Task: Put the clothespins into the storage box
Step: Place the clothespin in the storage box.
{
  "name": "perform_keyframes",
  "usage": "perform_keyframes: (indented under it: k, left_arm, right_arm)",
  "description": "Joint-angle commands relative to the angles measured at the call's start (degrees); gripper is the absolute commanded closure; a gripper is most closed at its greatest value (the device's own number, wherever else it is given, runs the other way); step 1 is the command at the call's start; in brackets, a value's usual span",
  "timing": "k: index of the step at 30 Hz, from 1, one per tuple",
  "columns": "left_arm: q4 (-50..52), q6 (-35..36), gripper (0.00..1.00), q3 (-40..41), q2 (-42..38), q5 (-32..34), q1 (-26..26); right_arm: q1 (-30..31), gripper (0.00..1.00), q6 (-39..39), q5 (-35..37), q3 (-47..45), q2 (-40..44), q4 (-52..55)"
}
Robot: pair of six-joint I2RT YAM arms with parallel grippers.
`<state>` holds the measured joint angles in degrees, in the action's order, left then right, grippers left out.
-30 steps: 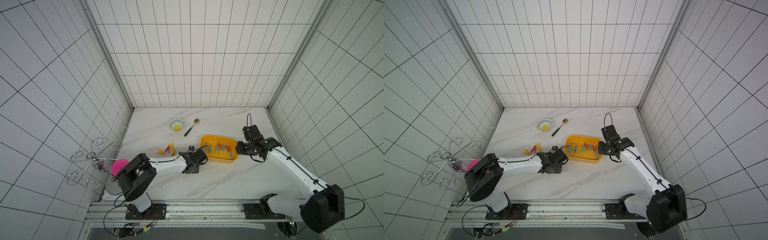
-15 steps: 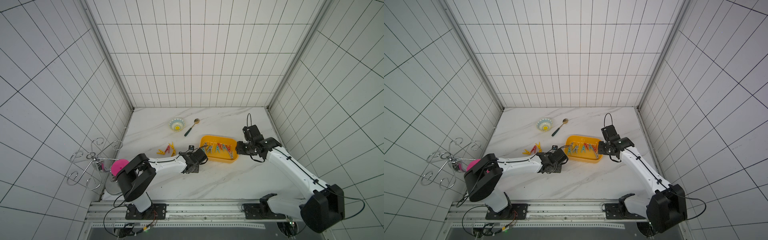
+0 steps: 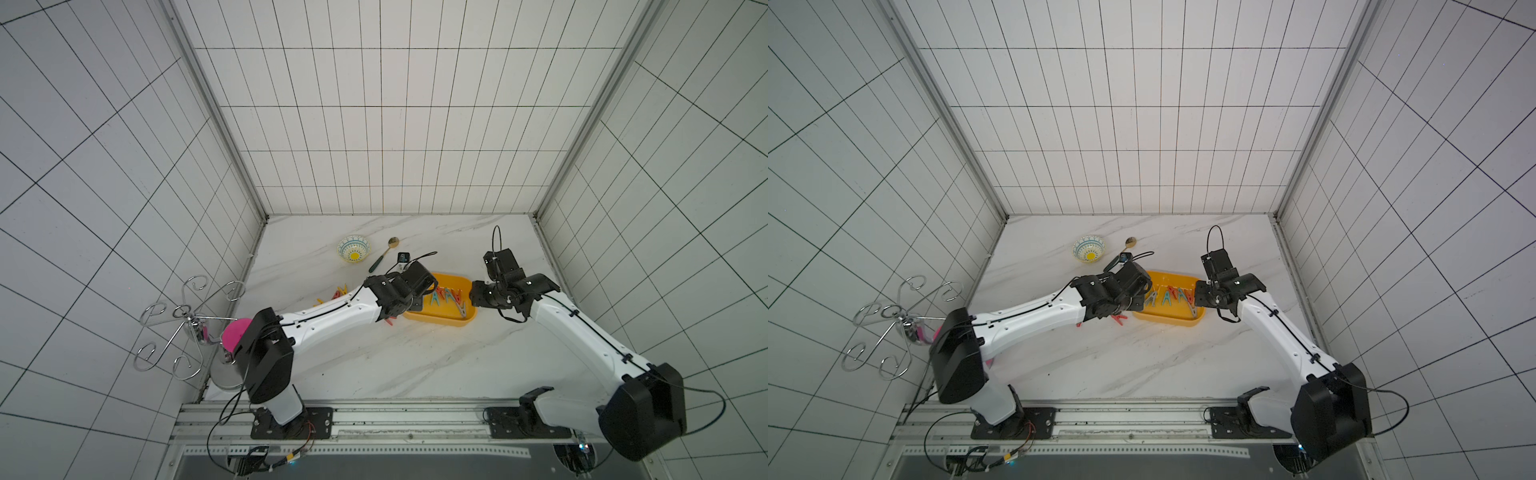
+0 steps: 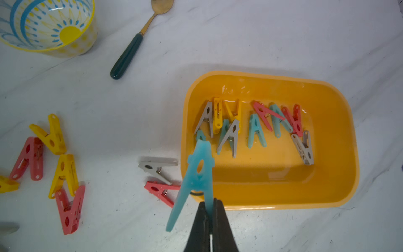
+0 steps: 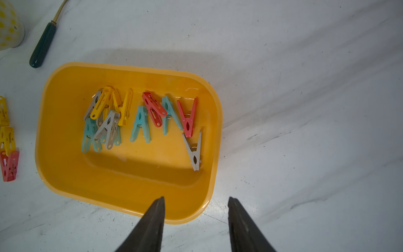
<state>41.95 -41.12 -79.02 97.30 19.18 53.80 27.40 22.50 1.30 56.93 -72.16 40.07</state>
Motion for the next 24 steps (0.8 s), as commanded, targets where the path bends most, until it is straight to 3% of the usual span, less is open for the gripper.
perform_keyframes:
  k: [1, 6, 14, 24]
  left_arm:
    - [2.1, 3.5, 0.95, -5.8, 7.4, 0.5, -0.3]
    - [2.0, 3.7, 0.95, -11.6, 15.5, -1.6, -1.7]
    - [1.6, 4.0, 0.90, -13.2, 21.6, -3.4, -2.6]
    - [1.4, 4.3, 0.68, -9.3, 11.0, -3.1, -2.6]
  right_arm:
    - [0.3, 0.49, -0.1, 1.0, -0.9, -0.4, -0.3]
    - [-0.6, 0.49, -0.4, 1.2, -1.6, 0.0, -0.2]
    - [-1.6, 0.49, -0.6, 0.9, -2.9, 0.5, -0.1]
    - [-1.7, 0.48, -0.1, 1.0, -3.9, 1.4, 0.3]
